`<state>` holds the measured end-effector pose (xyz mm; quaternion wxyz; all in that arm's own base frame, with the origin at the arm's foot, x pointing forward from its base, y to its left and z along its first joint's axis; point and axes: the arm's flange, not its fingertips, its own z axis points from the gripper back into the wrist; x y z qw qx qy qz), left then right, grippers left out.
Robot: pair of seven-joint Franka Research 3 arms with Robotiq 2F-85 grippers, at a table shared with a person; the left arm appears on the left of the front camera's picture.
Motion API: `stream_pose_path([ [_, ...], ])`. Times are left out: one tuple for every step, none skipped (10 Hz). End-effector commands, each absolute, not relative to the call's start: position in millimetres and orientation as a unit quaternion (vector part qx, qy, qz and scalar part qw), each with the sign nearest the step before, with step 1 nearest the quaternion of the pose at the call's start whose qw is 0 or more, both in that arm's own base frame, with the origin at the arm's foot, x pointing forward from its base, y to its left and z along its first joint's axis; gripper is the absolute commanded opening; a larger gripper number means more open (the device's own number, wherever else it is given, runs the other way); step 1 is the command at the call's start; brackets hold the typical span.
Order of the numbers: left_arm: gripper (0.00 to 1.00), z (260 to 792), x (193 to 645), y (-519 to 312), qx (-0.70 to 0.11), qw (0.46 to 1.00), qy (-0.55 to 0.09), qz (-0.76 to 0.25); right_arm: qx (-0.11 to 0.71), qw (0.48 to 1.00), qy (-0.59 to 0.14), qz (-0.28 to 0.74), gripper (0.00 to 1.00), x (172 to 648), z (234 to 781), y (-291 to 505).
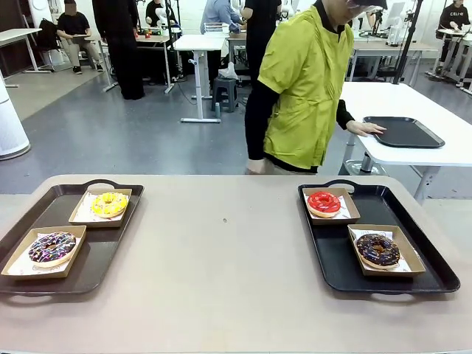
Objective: Individually package the donuts and arrange them on the tray.
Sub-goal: Place the picked Paper togo box on the Handle tray.
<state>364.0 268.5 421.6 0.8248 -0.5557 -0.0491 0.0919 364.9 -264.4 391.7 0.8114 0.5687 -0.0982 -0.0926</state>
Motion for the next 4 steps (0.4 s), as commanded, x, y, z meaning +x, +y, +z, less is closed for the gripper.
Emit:
stream_pose_path([
  [0.99, 422.6, 361.8, 268.7, -0.558, 0.823, -0.052, 0.092, 0.568, 0.813, -0.09, -0.097, 0.95, 361.2, 391.7, -263.4],
  [0.99, 422.6, 361.8, 268.7, -0.558, 0.823, -0.052, 0.092, 0.568, 0.813, -0.09, -0.097, 0.95, 361.2, 391.7, -263.4],
  [0.99, 422.6, 361.8, 268.7, -0.558, 0.823, -0.052, 0.092, 0.568, 0.813, -0.09, -0.097, 0.95, 361.2, 391.7, -263.4],
  [0.99, 422.6, 361.8, 268.7, -0.558, 0.823, -0.052, 0.092, 0.568, 0.813, -0.09, -0.097, 0.95, 361.2, 391.7, -263.4],
])
